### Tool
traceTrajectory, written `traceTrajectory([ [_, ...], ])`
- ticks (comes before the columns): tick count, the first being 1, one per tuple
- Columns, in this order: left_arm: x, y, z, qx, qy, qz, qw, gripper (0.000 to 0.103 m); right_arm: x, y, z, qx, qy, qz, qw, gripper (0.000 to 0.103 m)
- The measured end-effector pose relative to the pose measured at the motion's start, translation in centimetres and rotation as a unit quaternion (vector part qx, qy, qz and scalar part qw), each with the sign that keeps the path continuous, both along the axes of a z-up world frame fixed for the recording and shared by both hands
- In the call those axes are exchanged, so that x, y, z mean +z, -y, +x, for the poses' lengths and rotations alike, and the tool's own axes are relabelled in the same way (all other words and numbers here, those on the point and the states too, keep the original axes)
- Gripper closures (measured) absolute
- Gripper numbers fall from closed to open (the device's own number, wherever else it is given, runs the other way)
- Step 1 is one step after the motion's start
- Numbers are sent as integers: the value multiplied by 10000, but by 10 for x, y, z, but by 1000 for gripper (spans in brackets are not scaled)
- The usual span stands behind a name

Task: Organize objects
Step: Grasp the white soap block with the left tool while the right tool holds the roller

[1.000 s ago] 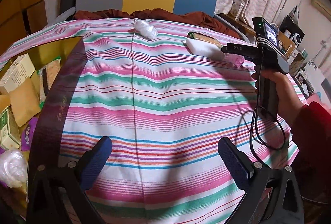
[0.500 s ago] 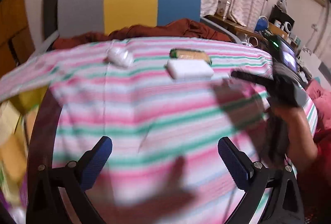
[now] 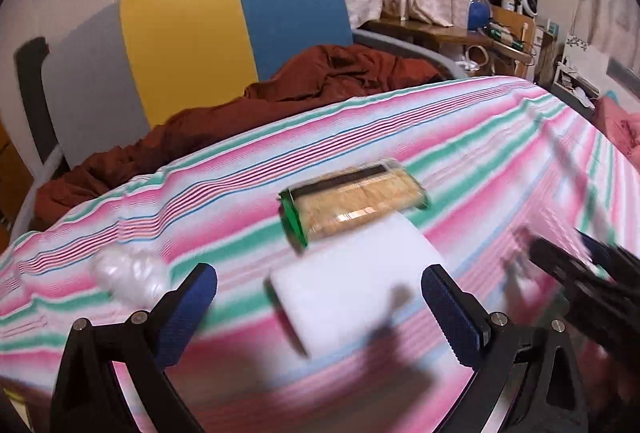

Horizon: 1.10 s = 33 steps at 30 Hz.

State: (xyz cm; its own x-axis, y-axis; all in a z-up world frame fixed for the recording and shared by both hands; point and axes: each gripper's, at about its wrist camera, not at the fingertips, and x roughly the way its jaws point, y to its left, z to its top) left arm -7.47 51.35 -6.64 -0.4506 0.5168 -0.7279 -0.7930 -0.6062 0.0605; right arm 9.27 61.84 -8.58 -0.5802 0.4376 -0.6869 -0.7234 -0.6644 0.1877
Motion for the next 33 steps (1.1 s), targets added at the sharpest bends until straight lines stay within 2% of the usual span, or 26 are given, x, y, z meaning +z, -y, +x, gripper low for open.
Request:
traceTrajectory([
  [4, -14, -9, -17, -304, 738, 135, 9967, 0, -1, -1, 1, -20, -68, -35, 10000, 38],
  [6, -12, -2, -16, -533, 1034, 384, 9925, 0, -1, -1, 3, -31, -90, -38, 9999, 38],
  [8, -7, 6, -6, -822, 1174, 599, 9879, 0, -1, -1, 3, -45, -100, -41, 9999, 38],
  [11, -4, 12, 15, -1392, 1301, 539, 9802, 0, -1, -2, 4, -120, -136, -62, 9998, 38],
  [13, -4, 12, 31, -1692, 1177, 327, 9780, 0, -2, -3, 5, -139, -171, -84, 9997, 38],
  [14, -4, 12, 37, -1727, 992, 215, 9797, 0, -2, -3, 6, -154, -174, -81, 9997, 38],
  [16, 0, 10, 44, -1525, 393, 70, 9875, 0, -2, -3, 6, -156, -162, -76, 9997, 38],
  [18, 5, 7, 46, -1261, -35, 104, 9920, 0, -2, -3, 5, -158, -141, -57, 9998, 38],
  [21, 0, -8, 48, -1198, -210, -91, 9925, 0, -2, -3, 5, -153, -131, -59, 9998, 38],
  [25, -13, -26, 51, -1304, -150, -341, 9908, 0, -2, -3, 5, -152, -122, -55, 9998, 38],
  [26, -16, -28, 53, -1351, -136, -399, 9899, 3, -2, -4, 5, -149, -114, -51, 9998, 38],
  [29, -22, -26, 57, -1411, -108, -437, 9890, 15, -2, -3, 4, -143, -80, -33, 9999, 38],
  [33, -24, -17, 50, -1285, 53, -365, 9910, 15, -3, -2, 3, -145, -39, -1, 9999, 38],
])
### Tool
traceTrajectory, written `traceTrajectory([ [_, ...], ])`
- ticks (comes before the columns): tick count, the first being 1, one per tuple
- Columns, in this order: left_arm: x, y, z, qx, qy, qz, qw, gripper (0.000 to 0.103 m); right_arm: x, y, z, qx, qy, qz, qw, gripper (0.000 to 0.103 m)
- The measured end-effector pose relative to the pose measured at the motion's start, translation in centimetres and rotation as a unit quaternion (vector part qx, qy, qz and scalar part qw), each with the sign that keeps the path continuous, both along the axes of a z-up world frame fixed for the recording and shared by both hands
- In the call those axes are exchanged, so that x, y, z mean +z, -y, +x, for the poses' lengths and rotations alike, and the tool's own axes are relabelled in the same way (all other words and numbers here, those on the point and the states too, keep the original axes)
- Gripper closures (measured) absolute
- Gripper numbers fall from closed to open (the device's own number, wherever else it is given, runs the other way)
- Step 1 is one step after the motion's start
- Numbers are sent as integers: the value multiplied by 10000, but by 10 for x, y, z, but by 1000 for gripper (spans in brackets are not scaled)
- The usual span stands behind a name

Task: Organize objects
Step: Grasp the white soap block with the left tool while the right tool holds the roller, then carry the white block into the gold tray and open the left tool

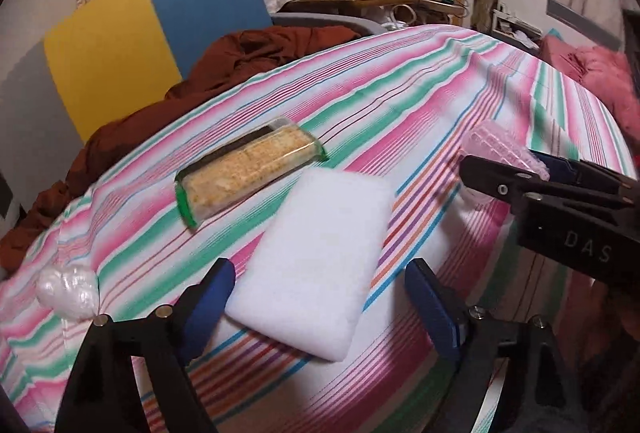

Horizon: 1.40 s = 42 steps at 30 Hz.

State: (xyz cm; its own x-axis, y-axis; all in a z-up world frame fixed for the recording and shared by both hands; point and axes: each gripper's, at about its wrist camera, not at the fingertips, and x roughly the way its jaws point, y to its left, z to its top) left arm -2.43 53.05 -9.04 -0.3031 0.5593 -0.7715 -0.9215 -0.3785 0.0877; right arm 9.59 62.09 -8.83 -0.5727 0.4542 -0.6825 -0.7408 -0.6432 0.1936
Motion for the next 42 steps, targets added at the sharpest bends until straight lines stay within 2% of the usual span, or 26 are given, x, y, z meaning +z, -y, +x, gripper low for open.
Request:
traceTrajectory([
  [2, -1, 4, -9, 114, 333, 38, 9994, 14, 0, 1, -1, 0, 25, 21, 10000, 38],
  [5, 0, 9, -8, 185, 310, 86, 9993, 16, 0, 1, -2, 1, 79, 62, 9999, 38],
  [6, 1, 9, -6, 157, 275, 101, 9994, 20, 0, 2, -3, 1, 92, 72, 9999, 38],
  [8, 3, 12, 3, 2, 197, 181, 9996, 42, 0, 2, -3, 0, 112, 90, 9999, 38],
  [11, 5, 16, 12, -64, 11, 195, 9998, 43, 0, 3, -4, -1, 153, 124, 9998, 38],
  [16, 4, 28, 14, 41, 109, 311, 9994, 44, 0, 4, -6, -4, 211, 178, 9996, 38],
  [22, 5, 55, 19, 418, 33, 484, 9979, 45, 1, 5, -7, 0, 261, 241, 9994, 38],
  [26, 15, 77, 29, 655, -174, 789, 9946, 45, 2, 8, -9, 76, 289, 324, 9990, 38],
  [28, 21, 92, 36, 777, -212, 945, 9923, 45, 4, 12, -11, 142, 307, 418, 9986, 38],
  [36, 32, 159, 54, 1406, 224, 1367, 9803, 45, 11, 31, -21, 509, 382, 864, 9942, 38],
  [39, 36, 193, 57, 1745, 340, 1501, 9726, 45, 14, 37, -23, 629, 355, 964, 9927, 38],
  [42, 45, 229, 61, 2073, 291, 1657, 9637, 45, 16, 42, -23, 773, 285, 1019, 9914, 38],
])
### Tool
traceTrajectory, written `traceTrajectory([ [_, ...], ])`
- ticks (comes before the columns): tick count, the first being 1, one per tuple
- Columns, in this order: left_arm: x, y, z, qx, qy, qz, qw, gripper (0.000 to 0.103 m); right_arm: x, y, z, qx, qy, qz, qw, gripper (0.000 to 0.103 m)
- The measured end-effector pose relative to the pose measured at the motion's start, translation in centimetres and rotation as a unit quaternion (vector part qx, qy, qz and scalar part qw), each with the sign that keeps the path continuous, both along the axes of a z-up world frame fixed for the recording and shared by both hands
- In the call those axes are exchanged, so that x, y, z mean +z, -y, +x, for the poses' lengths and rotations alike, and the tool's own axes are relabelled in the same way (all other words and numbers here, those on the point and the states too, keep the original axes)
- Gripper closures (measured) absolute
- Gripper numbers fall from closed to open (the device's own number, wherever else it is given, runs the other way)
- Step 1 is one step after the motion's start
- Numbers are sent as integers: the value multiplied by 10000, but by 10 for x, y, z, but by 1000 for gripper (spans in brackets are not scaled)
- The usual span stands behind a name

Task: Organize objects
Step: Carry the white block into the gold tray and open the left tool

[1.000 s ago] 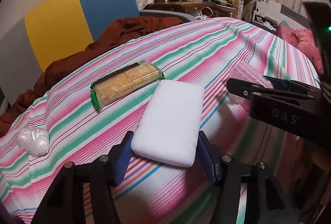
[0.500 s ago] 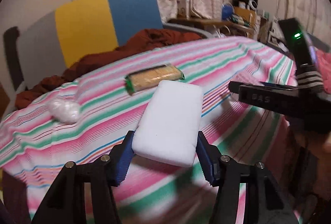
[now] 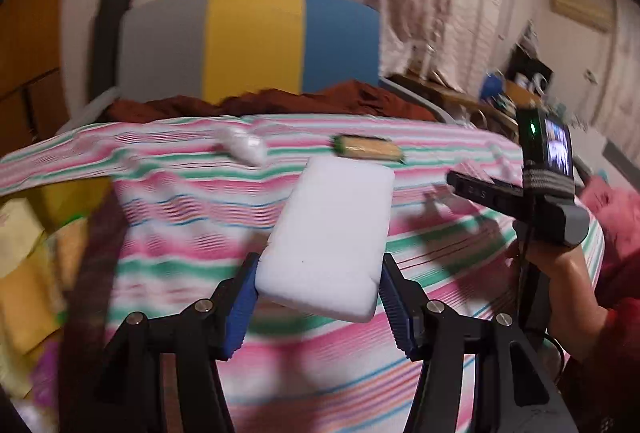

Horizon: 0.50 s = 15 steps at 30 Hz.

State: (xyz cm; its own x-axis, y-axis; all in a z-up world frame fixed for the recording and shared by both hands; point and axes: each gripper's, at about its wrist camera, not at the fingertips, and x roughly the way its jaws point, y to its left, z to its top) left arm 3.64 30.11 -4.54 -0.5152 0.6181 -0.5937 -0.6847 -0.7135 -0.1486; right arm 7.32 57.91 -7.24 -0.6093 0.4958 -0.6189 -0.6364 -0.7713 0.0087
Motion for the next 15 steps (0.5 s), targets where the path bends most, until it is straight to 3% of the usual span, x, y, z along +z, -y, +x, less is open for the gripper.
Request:
traceTrajectory([
  [6, 17, 73, -11, 824, -8, 111, 9965, 44, 5, 11, 4, 150, -120, 99, 9998, 38],
  [15, 23, 142, -52, 1706, 159, 62, 9852, 44, 10, 37, 6, 537, -59, 213, 9983, 38],
])
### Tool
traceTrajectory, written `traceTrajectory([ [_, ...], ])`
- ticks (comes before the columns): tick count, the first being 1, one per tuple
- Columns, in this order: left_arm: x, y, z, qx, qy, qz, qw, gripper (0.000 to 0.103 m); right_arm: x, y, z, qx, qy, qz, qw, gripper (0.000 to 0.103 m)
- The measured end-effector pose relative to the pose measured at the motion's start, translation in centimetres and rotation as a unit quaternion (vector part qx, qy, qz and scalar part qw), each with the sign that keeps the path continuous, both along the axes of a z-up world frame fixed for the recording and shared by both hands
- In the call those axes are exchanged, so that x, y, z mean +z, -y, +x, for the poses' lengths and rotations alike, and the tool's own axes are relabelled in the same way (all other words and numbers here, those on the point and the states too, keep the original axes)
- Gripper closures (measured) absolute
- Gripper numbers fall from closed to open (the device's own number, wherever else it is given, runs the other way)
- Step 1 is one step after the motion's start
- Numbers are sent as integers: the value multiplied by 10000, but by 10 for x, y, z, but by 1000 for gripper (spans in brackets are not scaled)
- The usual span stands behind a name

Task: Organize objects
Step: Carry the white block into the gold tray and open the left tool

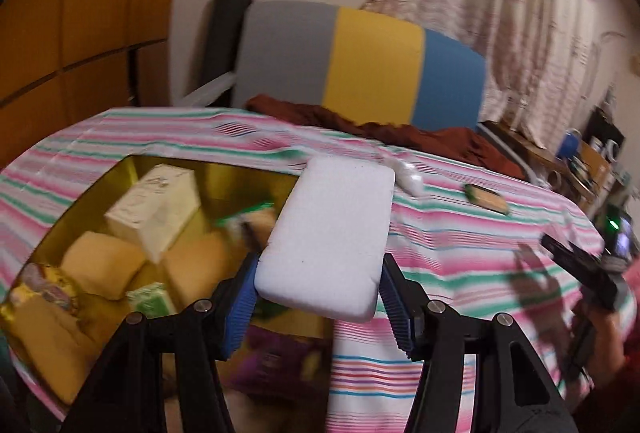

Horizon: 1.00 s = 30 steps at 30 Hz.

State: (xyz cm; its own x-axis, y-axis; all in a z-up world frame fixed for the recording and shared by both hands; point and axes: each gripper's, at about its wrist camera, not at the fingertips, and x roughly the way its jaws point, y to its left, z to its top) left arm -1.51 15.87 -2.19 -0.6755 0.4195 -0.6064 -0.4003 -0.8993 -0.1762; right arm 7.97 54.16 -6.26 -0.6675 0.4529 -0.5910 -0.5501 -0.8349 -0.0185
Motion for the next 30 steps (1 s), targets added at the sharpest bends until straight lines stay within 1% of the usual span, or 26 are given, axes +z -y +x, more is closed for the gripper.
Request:
traceTrajectory([
  [4, -8, 20, -34, 427, 370, -103, 9984, 44, 2, 13, 0, 169, 52, 105, 9998, 38],
  [6, -15, 30, -52, 584, 677, -109, 9959, 44, 2, 19, 0, 209, 51, 136, 9997, 38],
  [8, -18, 39, -60, 763, 858, -37, 9934, 43, 3, 26, 2, 262, 26, 119, 9996, 38],
  [9, -21, 43, -67, 812, 1017, -13, 9915, 43, 4, 29, 3, 291, 14, 105, 9995, 38],
  [13, -30, 48, -78, 927, 1269, -22, 9876, 43, 7, 46, 6, 451, -68, -17, 9990, 38],
  [17, -34, 52, -84, 984, 1374, -27, 9856, 41, 10, 65, 8, 596, -204, -219, 9978, 38],
  [18, -35, 53, -85, 973, 1410, 12, 9852, 39, 10, 69, 8, 631, -230, -272, 9974, 38],
  [21, -36, 55, -86, 968, 1444, 150, 9846, 32, 9, 83, 6, 743, -251, -374, 9962, 38],
  [23, -35, 57, -86, 993, 1440, 202, 9844, 21, 8, 91, 4, 811, -241, -400, 9956, 38],
  [26, -31, 63, -82, 1048, 1415, 348, 9838, 19, 7, 100, 2, 885, -254, -536, 9943, 38],
  [30, -26, 69, -70, 1041, 1292, 411, 9853, 18, 11, 114, 0, 1035, -358, -812, 9907, 38],
])
